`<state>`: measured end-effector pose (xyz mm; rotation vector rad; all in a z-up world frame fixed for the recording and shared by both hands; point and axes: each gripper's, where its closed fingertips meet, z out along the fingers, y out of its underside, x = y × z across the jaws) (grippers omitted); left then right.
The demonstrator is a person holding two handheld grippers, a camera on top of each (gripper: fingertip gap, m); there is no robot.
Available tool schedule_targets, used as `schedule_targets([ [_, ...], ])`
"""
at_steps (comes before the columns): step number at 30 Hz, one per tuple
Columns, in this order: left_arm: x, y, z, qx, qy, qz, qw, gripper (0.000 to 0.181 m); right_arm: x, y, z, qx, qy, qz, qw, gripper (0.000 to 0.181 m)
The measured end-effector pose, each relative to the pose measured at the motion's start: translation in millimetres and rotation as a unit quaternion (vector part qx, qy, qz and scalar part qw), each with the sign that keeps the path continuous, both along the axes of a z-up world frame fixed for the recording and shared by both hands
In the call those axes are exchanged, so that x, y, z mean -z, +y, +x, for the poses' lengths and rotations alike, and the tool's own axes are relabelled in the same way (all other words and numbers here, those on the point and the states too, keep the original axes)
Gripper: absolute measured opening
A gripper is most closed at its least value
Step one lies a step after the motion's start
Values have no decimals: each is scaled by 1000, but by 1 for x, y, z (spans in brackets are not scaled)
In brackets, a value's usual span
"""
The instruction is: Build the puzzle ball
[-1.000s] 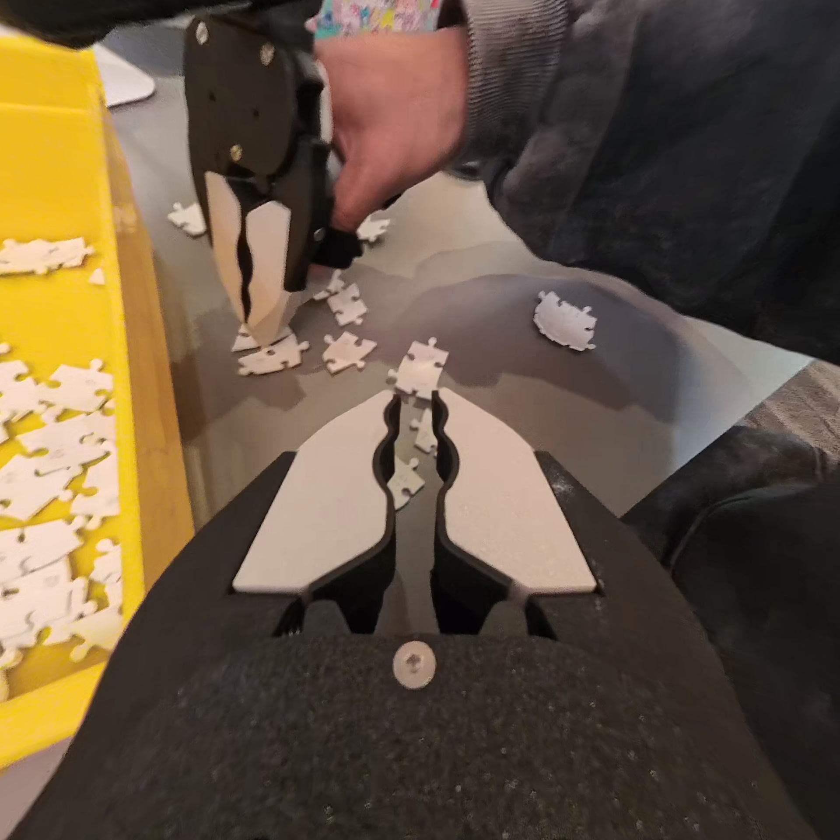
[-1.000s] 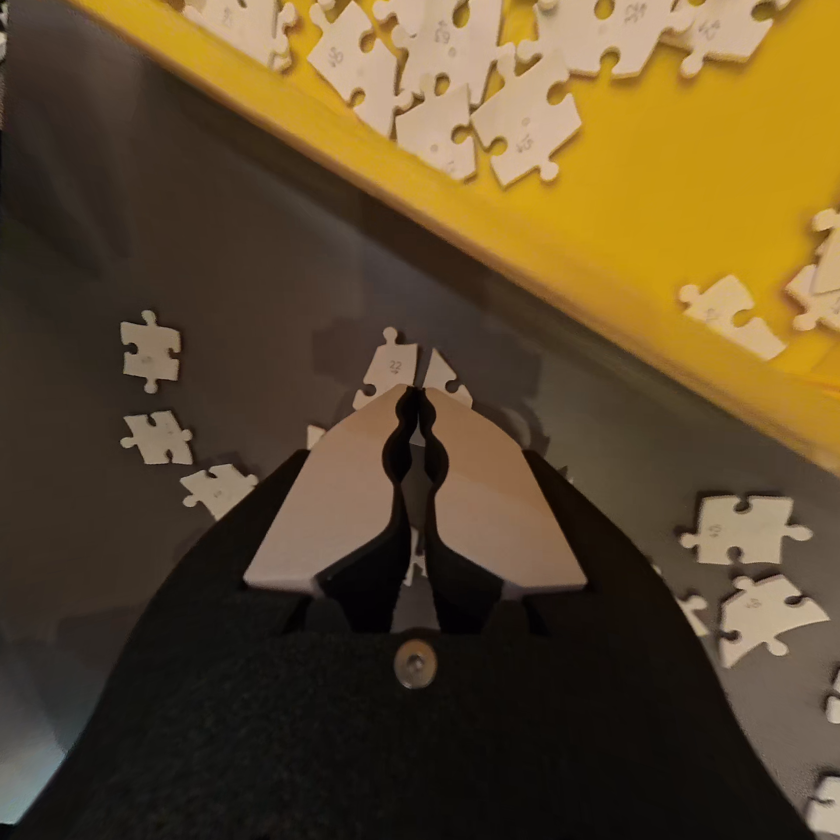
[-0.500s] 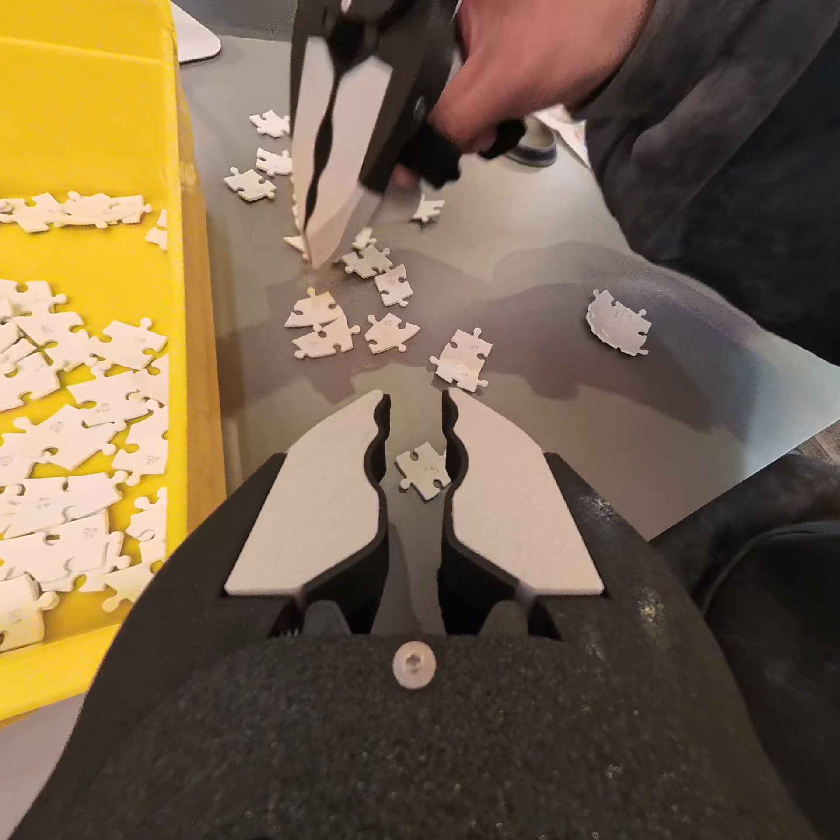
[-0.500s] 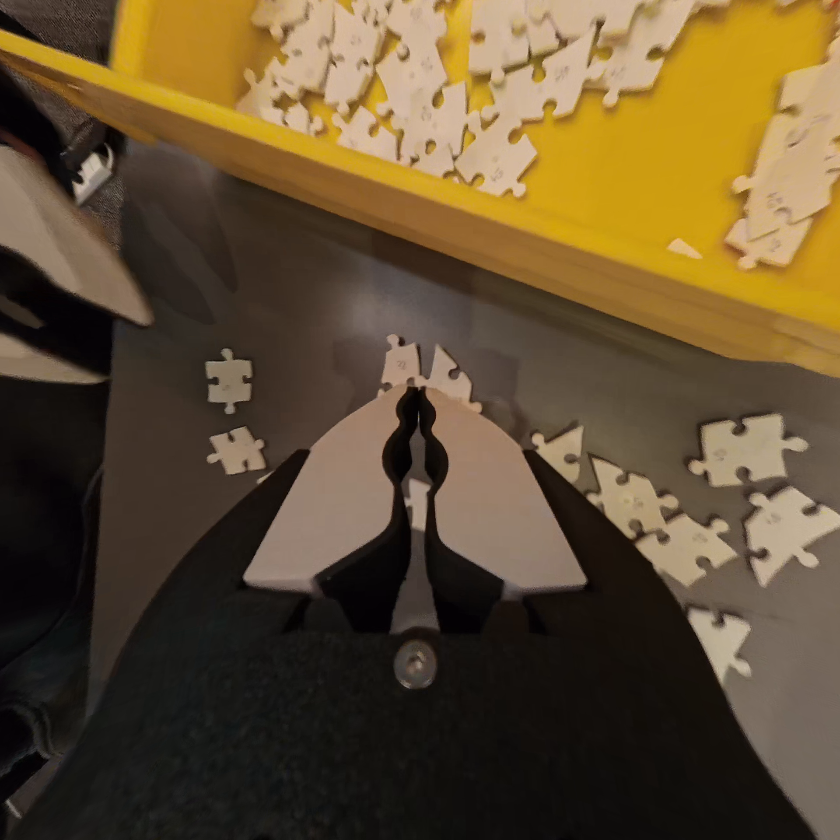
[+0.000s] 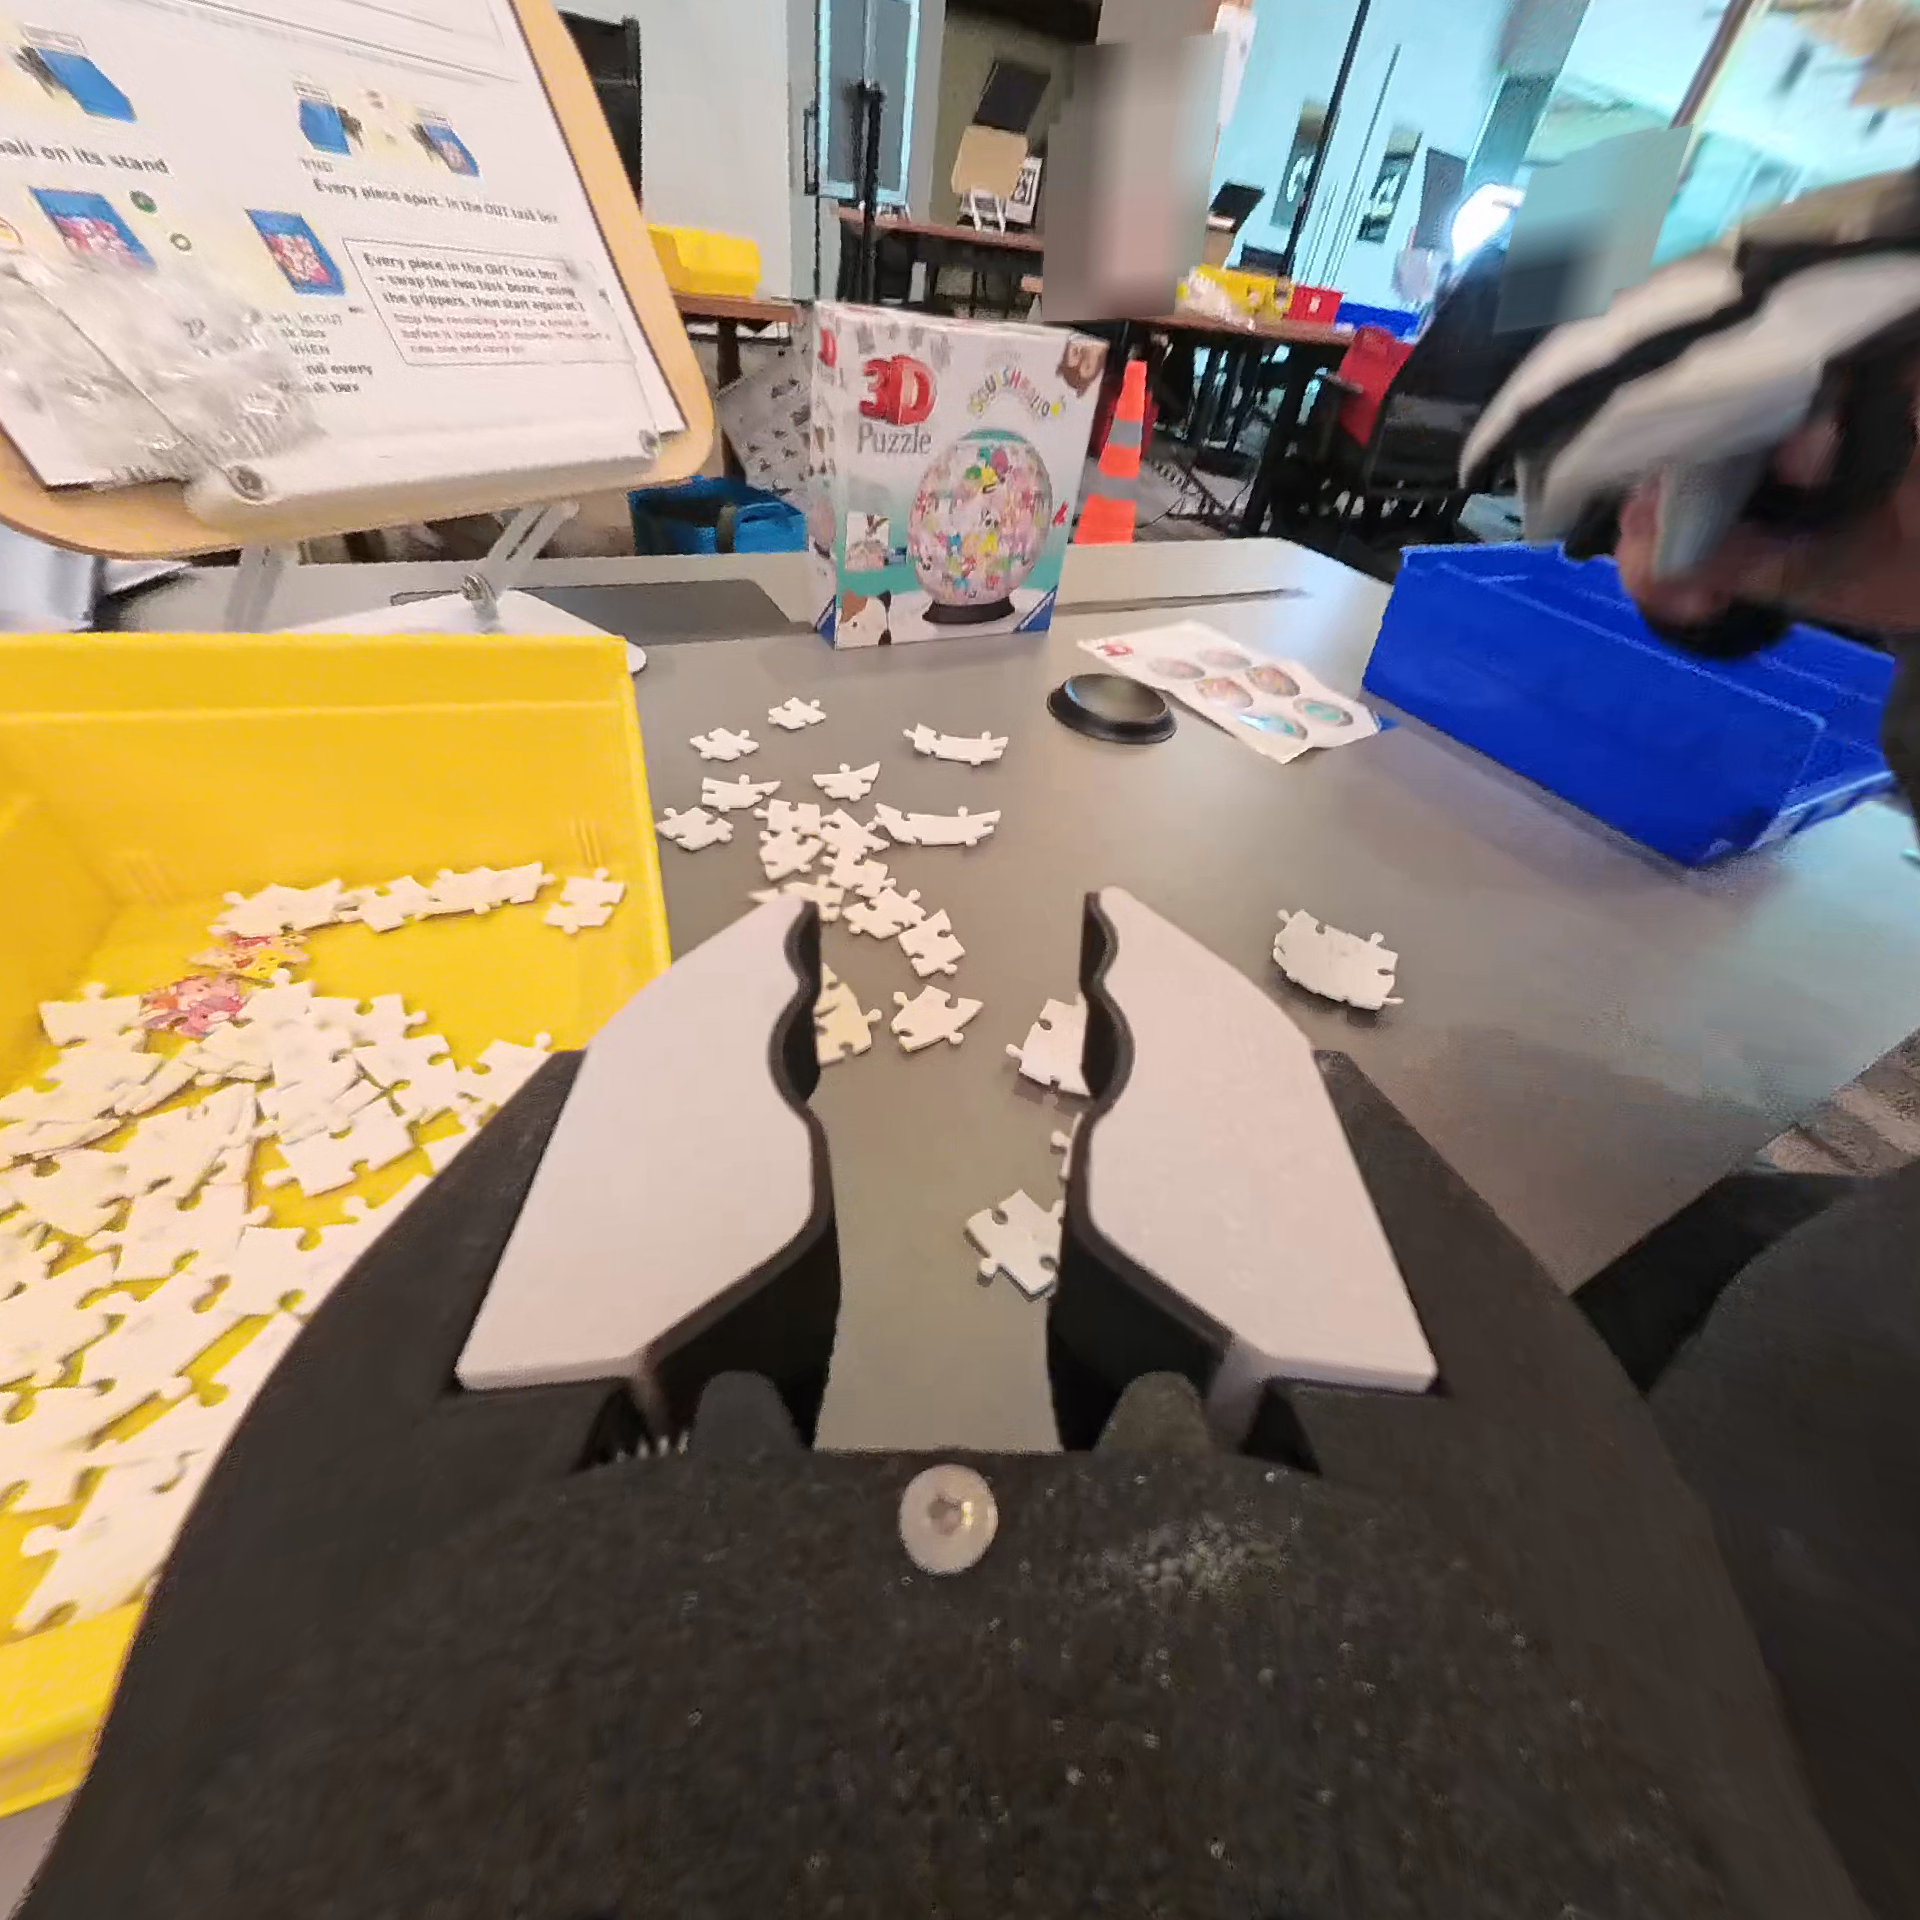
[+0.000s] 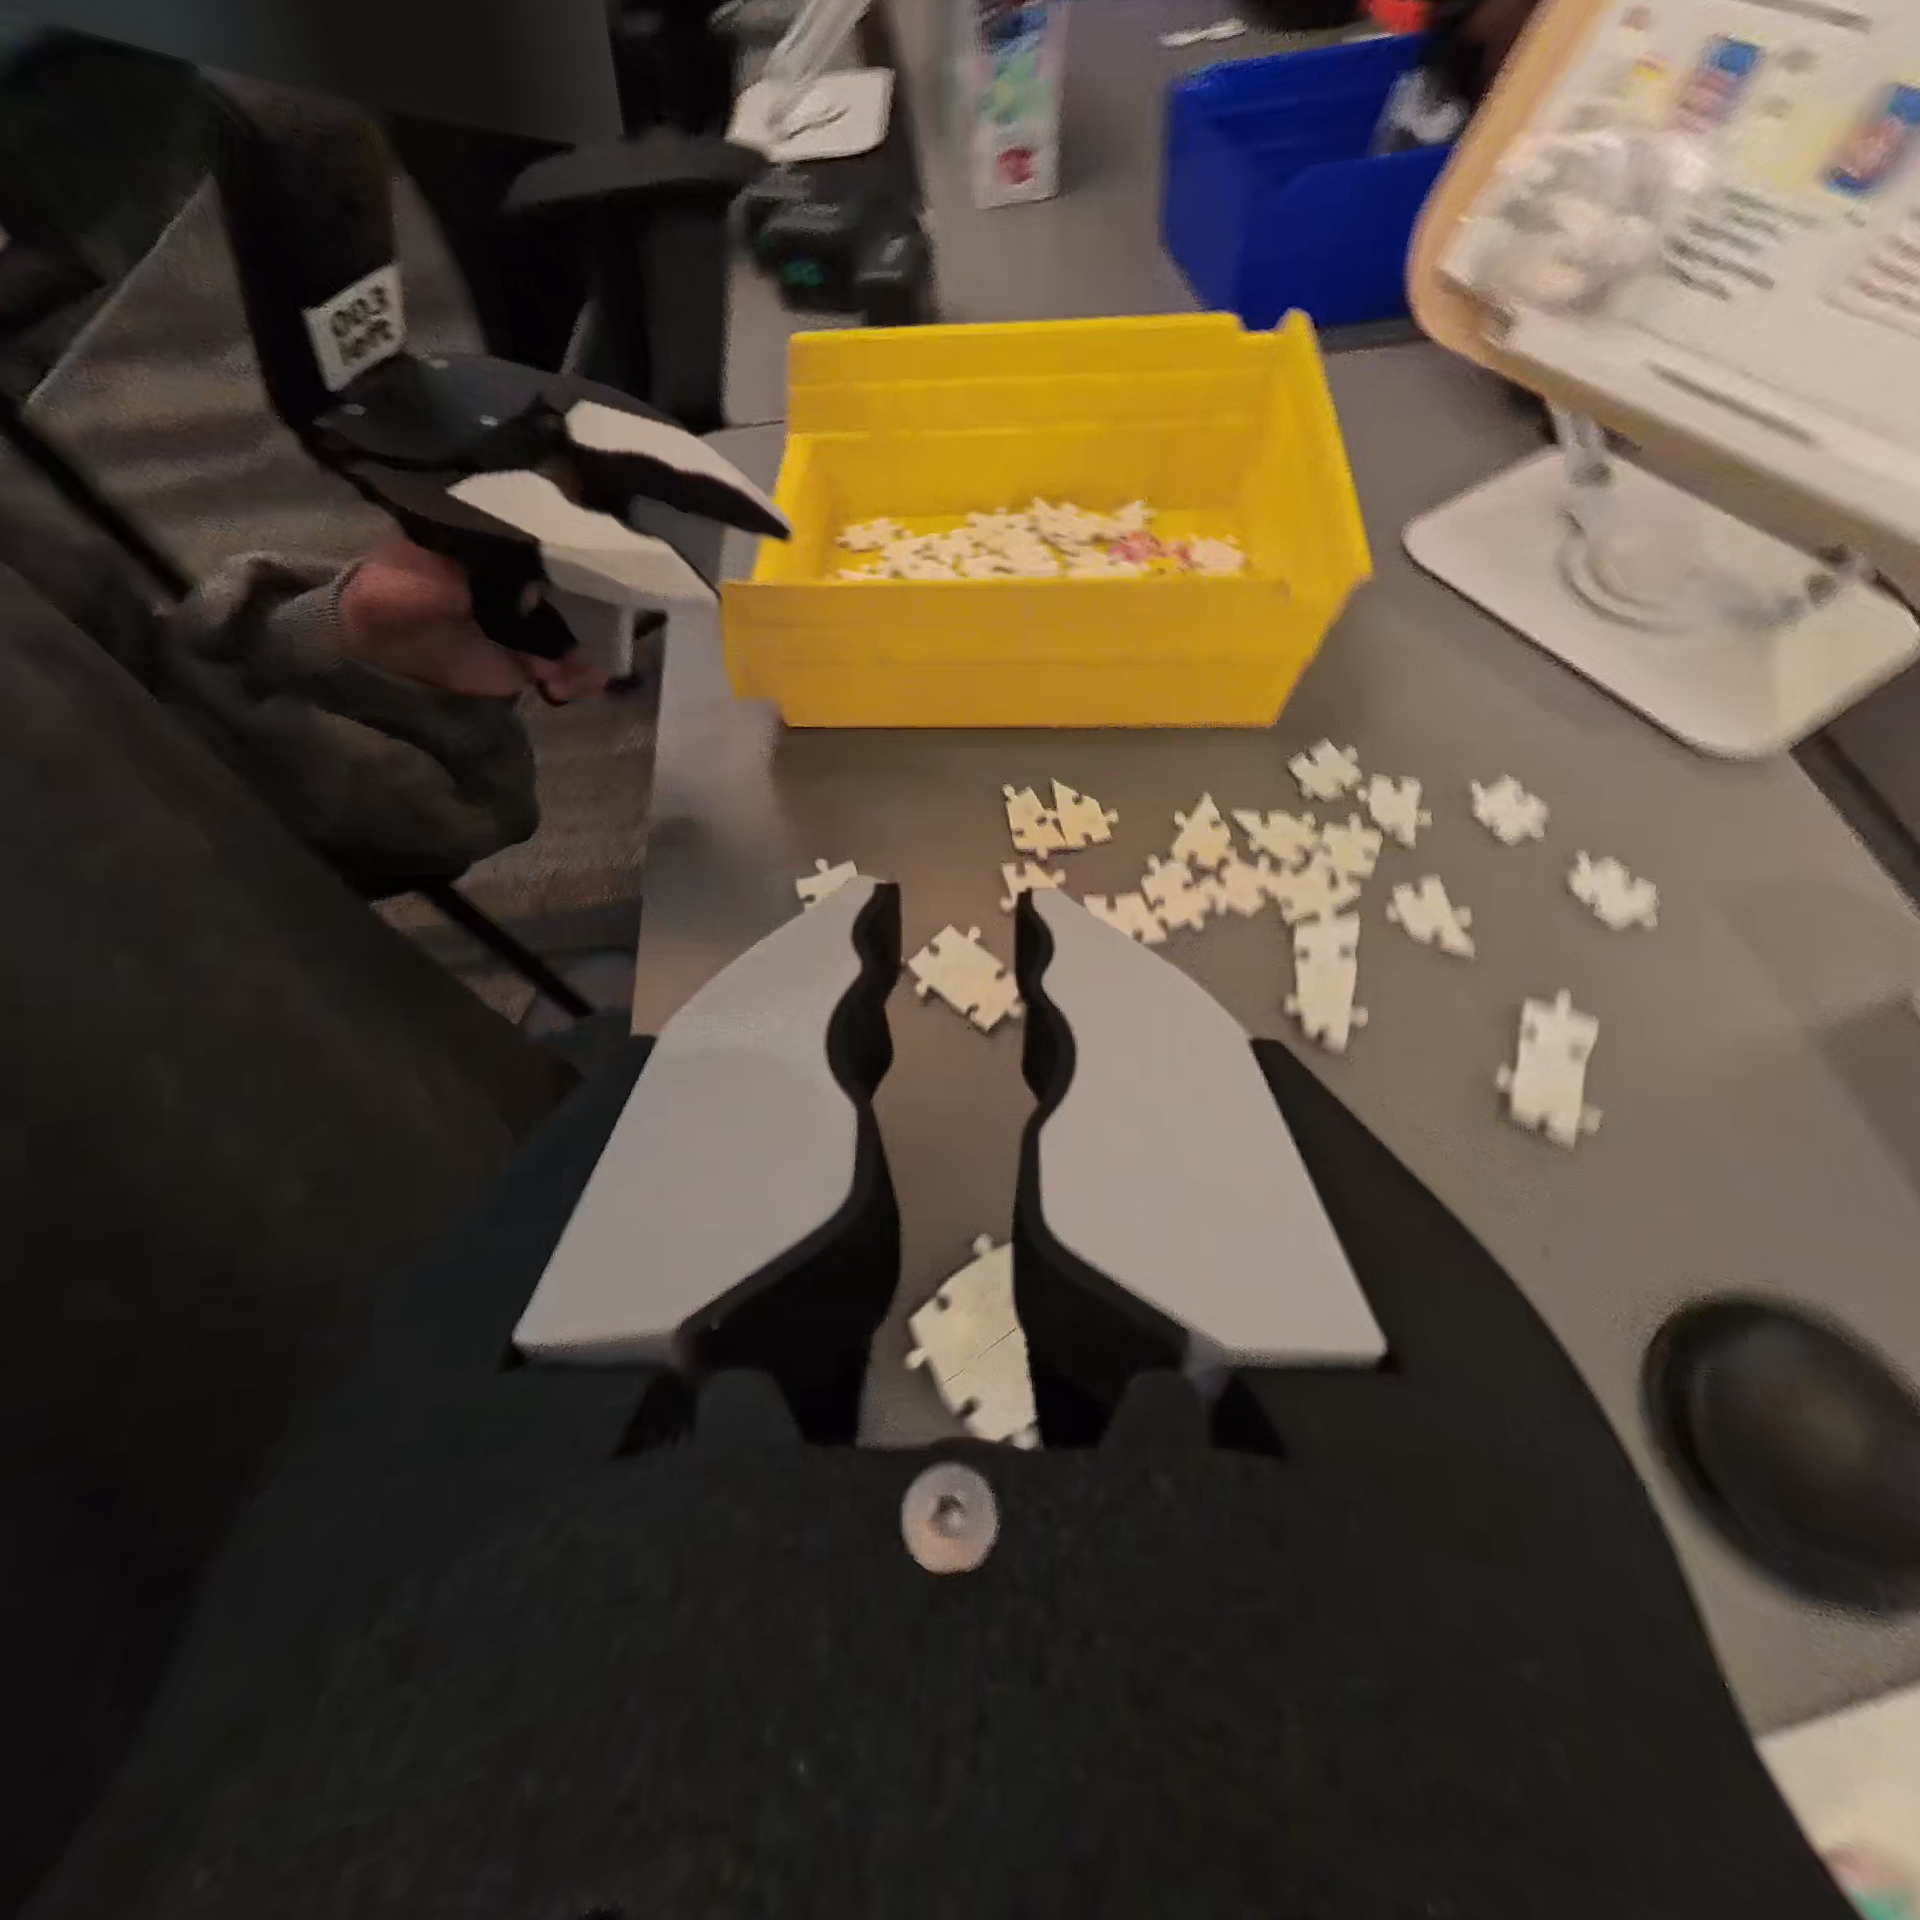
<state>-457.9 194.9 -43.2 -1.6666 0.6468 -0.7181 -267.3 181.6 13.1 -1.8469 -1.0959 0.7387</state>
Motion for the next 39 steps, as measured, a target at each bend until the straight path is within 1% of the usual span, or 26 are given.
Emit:
schedule_targets([
  [2,0,0,-2,13,-9,-4,1000,59,25,-15,21,71,27,-1,997,28],
  [4,5,2,-6,13,6,-9,1000,63,47,-24,38,145,57,-4,988,33],
  [6,13,9,-19,-16,44,-7,999,64,62,-32,47,196,85,-12,977,38],
  [7,16,14,-31,-40,64,-2,997,61,66,-35,48,210,94,-11,973,38],
  [9,18,24,-54,-80,77,2,994,53,76,-40,48,214,75,-11,974,37],
  [12,24,35,-83,-111,79,-31,990,52,87,-45,45,199,21,-16,980,35],
  [15,41,46,-112,-153,147,-49,976,50,85,-41,41,199,46,-15,979,31],
  [16,48,49,-119,-154,179,-59,970,47,86,-40,39,196,58,-27,978,30],
  [18,68,57,-127,-136,242,-109,955,48,92,-37,36,186,68,-51,979,29],
  [20,89,63,-124,-86,286,-185,936,58,96,-34,35,175,61,-60,981,29],
  [21,97,68,-122,-61,303,-216,926,56,97,-33,34,170,58,-58,982,28],
  [24,112,85,-106,16,311,-274,910,53,95,-31,31,156,58,-52,985,28],
  [26,125,86,-101,61,333,-319,885,58,95,-31,34,158,54,-52,985,27],
  [27,132,87,-102,72,353,-333,871,59,96,-32,37,163,51,-52,984,27],
  [28,137,87,-102,79,376,-339,859,60,96,-32,40,168,49,-50,983,26],
  [31,143,87,-103,88,429,-336,834,51,96,-33,49,182,45,-49,981,25],
  [33,145,84,-105,90,463,-329,818,34,97,-32,55,189,44,-50,980,24],
  [34,145,83,-105,92,471,-325,815,28,98,-32,57,191,47,-51,979,24],
  [36,144,83,-108,86,481,-319,812,21,100,-30,58,190,53,-58,979,24],
  [39,138,87,-115,72,469,-318,821,12,102,-29,56,182,58,-67,979,22],
])
